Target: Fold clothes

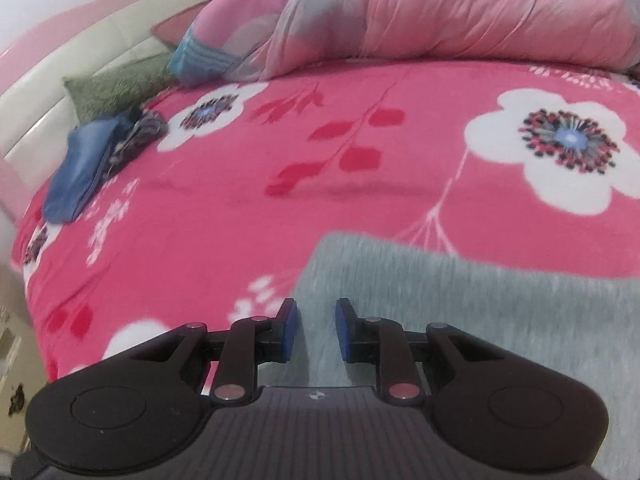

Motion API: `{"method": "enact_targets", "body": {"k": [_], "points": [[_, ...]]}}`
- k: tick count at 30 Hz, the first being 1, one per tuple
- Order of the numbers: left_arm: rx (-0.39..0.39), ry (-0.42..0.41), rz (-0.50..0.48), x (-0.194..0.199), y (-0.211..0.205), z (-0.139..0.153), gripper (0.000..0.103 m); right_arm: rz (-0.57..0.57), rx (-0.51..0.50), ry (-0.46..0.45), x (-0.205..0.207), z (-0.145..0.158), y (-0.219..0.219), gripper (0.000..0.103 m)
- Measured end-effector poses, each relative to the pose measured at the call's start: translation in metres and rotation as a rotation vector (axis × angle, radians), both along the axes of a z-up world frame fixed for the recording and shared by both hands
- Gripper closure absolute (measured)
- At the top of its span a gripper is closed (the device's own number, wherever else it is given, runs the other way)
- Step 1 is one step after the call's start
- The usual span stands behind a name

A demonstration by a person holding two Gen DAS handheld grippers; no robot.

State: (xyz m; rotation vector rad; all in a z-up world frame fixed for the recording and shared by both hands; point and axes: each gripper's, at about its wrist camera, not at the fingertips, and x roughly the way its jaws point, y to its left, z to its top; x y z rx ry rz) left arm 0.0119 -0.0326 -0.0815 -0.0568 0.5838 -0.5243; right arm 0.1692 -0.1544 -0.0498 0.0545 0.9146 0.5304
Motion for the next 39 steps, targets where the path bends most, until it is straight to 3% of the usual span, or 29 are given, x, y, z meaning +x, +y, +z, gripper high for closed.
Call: {"method": "enact_targets", "body": {"k": [9,13,15,19,22,24,28,30,34,36,39], "points": [[-0.006,-0.030,-0.015,-0.012,0.006,-0.002,0.044,-0.050,-0.022,-0.080,0.007,-0.008,0.010,0.081],[-0.009,-0.043,-0.021,-0.017,0.008,-0.002,0.043,-0.097,-0.043,-0.167,0.001,0.014,0.007,0.079],[-0.014,-0.046,-0.021,-0.020,0.010,-0.002,0.042,-0.063,-0.056,-0.211,-0.005,0.034,0.009,0.079],[-0.025,-0.036,-0.014,-0.022,0.014,-0.001,0.042,0.196,-0.084,-0.316,-0.042,0.070,0.029,0.079],[-0.039,-0.032,-0.011,-0.025,0.017,-0.003,0.041,0.482,-0.118,-0.320,-0.069,0.072,0.054,0.079],[-0.049,-0.029,-0.009,-0.026,0.019,-0.004,0.041,0.663,-0.197,-0.274,-0.081,0.059,0.077,0.079],[-0.066,-0.019,-0.014,-0.026,0.024,-0.005,0.041,0.829,-0.450,-0.173,-0.069,0.017,0.109,0.080],[-0.074,-0.013,-0.019,-0.025,0.027,-0.004,0.041,0.757,-0.573,-0.190,-0.044,0.006,0.108,0.080],[-0.090,-0.001,-0.027,-0.023,0.033,-0.004,0.040,0.458,-0.510,-0.231,0.018,0.019,0.087,0.079],[-0.105,0.001,-0.028,-0.023,0.039,-0.002,0.039,0.294,-0.501,-0.286,0.033,0.027,0.076,0.079],[-0.146,0.025,-0.017,-0.010,0.047,0.000,0.035,0.151,-0.375,-0.305,0.029,0.045,0.046,0.079]]}}
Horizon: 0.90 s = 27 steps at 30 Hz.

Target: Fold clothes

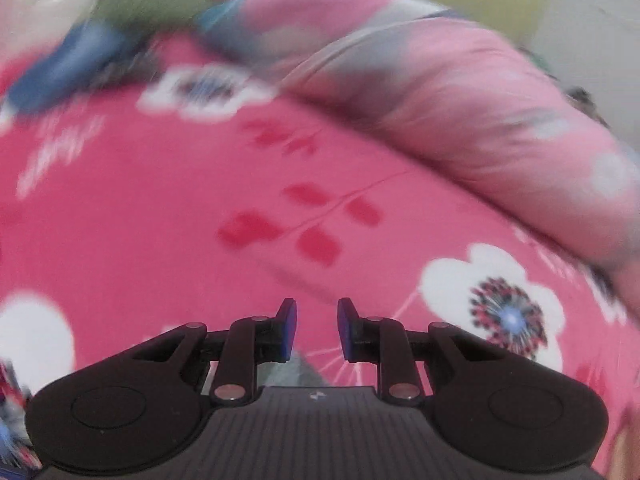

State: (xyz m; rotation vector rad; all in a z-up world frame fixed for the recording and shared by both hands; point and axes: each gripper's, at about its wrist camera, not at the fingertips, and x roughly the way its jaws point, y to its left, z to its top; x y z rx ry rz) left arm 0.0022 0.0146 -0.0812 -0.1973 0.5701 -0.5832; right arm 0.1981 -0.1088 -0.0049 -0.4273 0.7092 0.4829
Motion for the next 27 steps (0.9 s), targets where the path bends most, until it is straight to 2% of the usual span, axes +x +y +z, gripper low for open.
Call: {"method": "enact_targets", "body": {"k": [3,6,8,10,11,12,14,18,21,24,27], "points": [[-0.042,0.026,0.010,0.013,0.008,0.002,0.029,-0.098,0.145,-0.015,-0.020,0.015,-0.035,0.079],[-0.084,0.053,0.019,0.027,0.015,0.005,0.029,-0.188,0.287,-0.022,-0.048,0.028,-0.073,0.079],[-0.112,0.070,0.026,0.036,0.020,0.007,0.029,-0.281,0.361,-0.001,-0.067,0.022,-0.102,0.078],[-0.156,0.152,-0.003,0.052,0.018,0.000,0.029,-0.376,0.435,0.020,-0.085,0.016,-0.130,0.071],[-0.175,0.190,-0.021,0.059,0.016,-0.003,0.030,-0.423,0.471,0.031,-0.095,0.012,-0.144,0.061],[-0.175,0.202,-0.032,0.058,0.013,-0.004,0.030,-0.471,0.507,0.042,-0.104,0.009,-0.159,0.057],[-0.168,0.219,-0.054,0.053,0.007,-0.007,0.030,-0.566,0.580,0.064,-0.122,0.003,-0.187,0.057],[-0.073,0.164,-0.074,0.025,-0.006,0.000,0.029,-0.592,0.696,0.093,-0.159,-0.013,-0.201,0.057],[-0.016,0.152,-0.084,0.013,-0.011,0.003,0.029,-0.609,0.783,0.115,-0.186,-0.024,-0.210,0.057],[0.037,0.134,-0.073,0.004,-0.012,0.010,0.029,-0.626,0.869,0.138,-0.213,-0.036,-0.220,0.057],[0.109,0.113,-0.033,-0.001,-0.015,0.017,0.028,-0.639,0.904,0.123,-0.229,-0.037,-0.223,0.057]]}}
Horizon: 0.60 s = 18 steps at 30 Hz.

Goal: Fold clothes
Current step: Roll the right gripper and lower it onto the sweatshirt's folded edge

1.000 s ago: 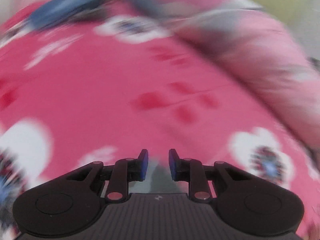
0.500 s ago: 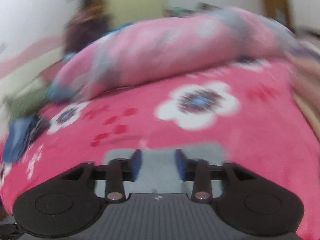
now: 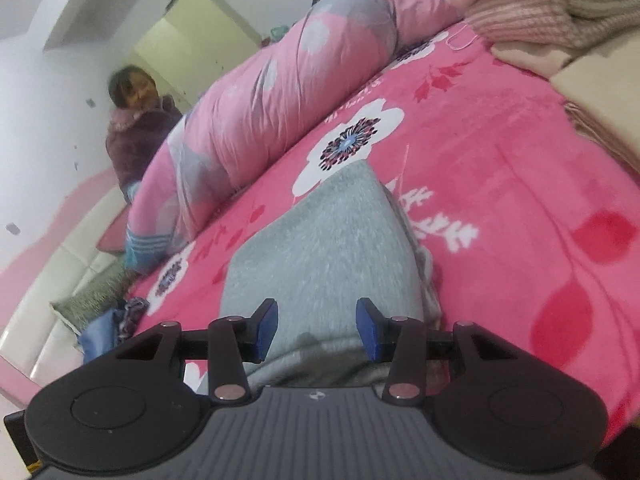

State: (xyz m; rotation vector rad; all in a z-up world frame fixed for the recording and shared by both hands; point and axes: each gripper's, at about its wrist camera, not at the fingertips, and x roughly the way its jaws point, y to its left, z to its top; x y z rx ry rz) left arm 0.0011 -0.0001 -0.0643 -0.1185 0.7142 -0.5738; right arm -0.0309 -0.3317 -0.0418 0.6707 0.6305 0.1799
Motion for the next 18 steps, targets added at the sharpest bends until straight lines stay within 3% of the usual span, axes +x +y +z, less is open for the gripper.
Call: {"method": "enact_targets", "body": {"k": [7,13,18], "points": [[0.087,-0.033,0.050,-0.004,-0.006,0.020,0.024,-0.103,-0.091,-0.018,-0.029,-0.008,0.000,0.055],[0.191,-0.050,0.107,-0.001,-0.025,0.035,0.023,-0.109,-0.098,-0.020,-0.041,-0.013,-0.008,0.051],[0.228,-0.059,0.136,-0.002,-0.040,0.040,0.021,-0.114,-0.104,-0.022,-0.051,-0.017,-0.014,0.048]]}}
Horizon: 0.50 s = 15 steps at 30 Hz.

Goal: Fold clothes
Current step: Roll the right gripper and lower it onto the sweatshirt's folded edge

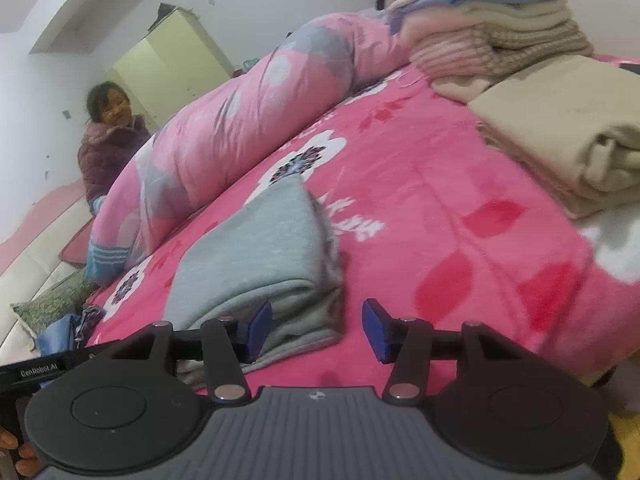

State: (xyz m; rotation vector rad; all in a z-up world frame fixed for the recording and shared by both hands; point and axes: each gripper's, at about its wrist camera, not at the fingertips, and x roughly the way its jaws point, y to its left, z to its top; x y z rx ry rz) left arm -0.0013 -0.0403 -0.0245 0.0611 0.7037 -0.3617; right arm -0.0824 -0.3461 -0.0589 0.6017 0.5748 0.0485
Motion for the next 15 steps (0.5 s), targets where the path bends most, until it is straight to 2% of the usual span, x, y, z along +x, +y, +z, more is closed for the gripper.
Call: {"method": "enact_targets", "body": {"k": [8,15], "points": [[0.047,-0.015,0.044,-0.002,-0.018,0.003,0.017,-0.007,-0.009,-0.003,-0.016,-0.007,-0.010,0.038],[-0.017,-0.010,0.076,-0.003,-0.003,0.004,0.006,-0.016,-0.039,-0.024,-0.027,0.004,-0.009,0.034]]}}
